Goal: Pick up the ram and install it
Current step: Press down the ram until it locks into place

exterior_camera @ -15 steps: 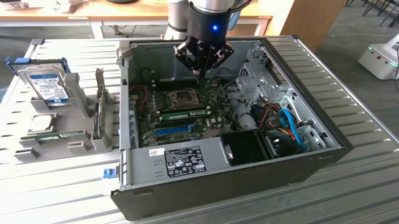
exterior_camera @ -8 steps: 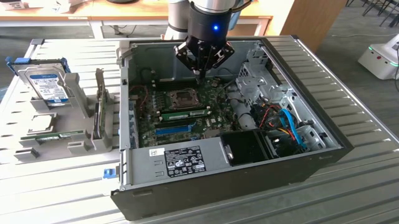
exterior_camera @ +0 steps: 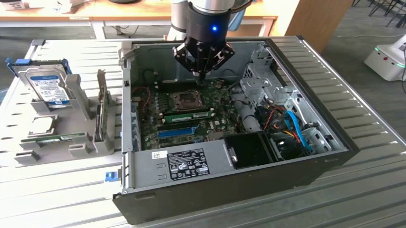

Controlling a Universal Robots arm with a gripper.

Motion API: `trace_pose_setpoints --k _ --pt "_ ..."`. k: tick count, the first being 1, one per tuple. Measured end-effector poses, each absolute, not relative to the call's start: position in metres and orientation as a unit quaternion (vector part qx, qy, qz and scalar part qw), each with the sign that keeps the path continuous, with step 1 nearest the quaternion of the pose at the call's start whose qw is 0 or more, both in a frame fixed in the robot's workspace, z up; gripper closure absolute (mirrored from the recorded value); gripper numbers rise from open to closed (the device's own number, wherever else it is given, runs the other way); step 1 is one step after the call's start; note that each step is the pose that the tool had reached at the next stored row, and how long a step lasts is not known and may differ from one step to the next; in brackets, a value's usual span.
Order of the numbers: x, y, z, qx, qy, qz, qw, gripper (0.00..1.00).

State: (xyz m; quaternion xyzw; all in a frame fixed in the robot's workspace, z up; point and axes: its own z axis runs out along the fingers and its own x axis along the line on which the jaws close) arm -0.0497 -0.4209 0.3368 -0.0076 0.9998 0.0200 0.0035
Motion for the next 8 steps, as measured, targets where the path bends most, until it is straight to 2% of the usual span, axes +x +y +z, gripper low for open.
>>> trace_pose_setpoints --k 8 --pt "-0.0593 -0.4209 0.3366 -0.004 1.000 0.020 0.004 0.89"
